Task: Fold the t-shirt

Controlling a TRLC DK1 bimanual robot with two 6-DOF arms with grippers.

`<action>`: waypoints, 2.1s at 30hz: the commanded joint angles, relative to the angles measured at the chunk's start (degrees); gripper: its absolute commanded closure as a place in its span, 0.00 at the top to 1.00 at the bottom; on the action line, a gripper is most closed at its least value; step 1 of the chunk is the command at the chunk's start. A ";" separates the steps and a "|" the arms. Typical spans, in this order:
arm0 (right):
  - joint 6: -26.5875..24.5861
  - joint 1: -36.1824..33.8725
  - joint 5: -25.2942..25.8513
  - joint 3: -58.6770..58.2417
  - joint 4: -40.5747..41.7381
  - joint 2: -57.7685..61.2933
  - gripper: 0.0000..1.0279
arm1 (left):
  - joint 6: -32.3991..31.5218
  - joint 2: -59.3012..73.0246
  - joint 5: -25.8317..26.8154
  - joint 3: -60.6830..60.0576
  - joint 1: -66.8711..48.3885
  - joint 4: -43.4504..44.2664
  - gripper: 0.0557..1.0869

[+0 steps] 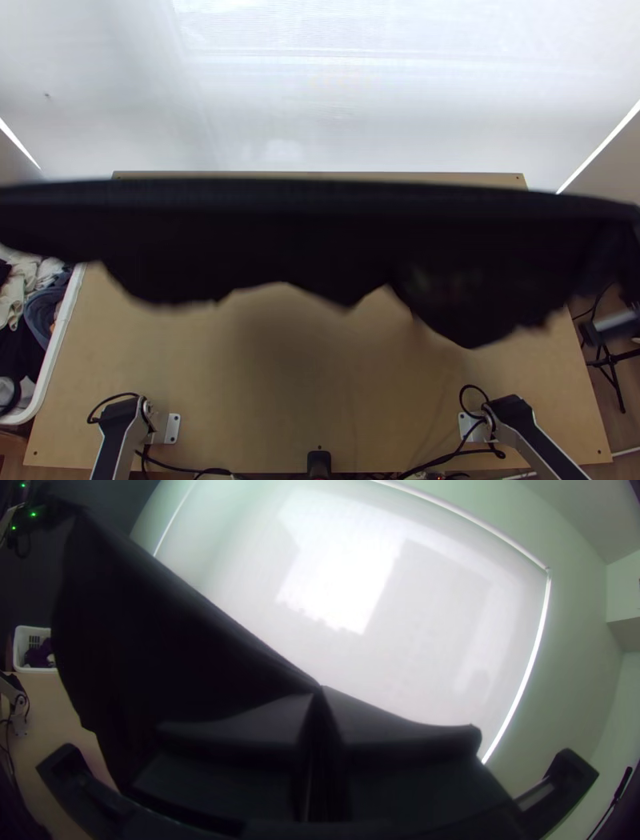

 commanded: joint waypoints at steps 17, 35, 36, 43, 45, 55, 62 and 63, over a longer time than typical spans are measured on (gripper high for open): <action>1.25 9.52 -0.09 -35.83 0.02 1.17 0.03 | 5.76 -7.07 2.21 -35.64 -0.46 -4.42 0.03; 5.03 8.90 -10.11 -25.46 18.74 56.36 0.03 | 11.47 41.71 -4.99 -42.06 -8.99 28.71 0.03; 5.38 8.90 -10.11 -23.79 19.26 58.12 0.03 | 11.47 44.00 -5.70 -39.95 -9.69 28.71 0.03; 9.42 7.41 -8.44 -13.51 23.22 66.30 0.03 | 10.42 57.18 -10.27 -26.06 -9.07 26.87 0.03; 9.51 7.41 -6.86 -10.52 23.22 68.67 0.03 | 10.33 58.76 -10.97 -24.92 -8.90 26.87 0.03; 11.00 8.81 -1.32 2.40 23.22 78.60 0.28 | 9.10 58.06 -11.94 -27.56 -11.36 26.69 0.03; 12.41 7.85 -0.80 -6.83 22.16 69.37 0.86 | 9.19 55.77 -12.02 -27.99 -13.47 26.60 0.03; 12.32 7.06 -0.80 -9.47 22.16 67.26 0.86 | 9.19 55.69 -12.02 -27.91 -13.56 26.60 0.03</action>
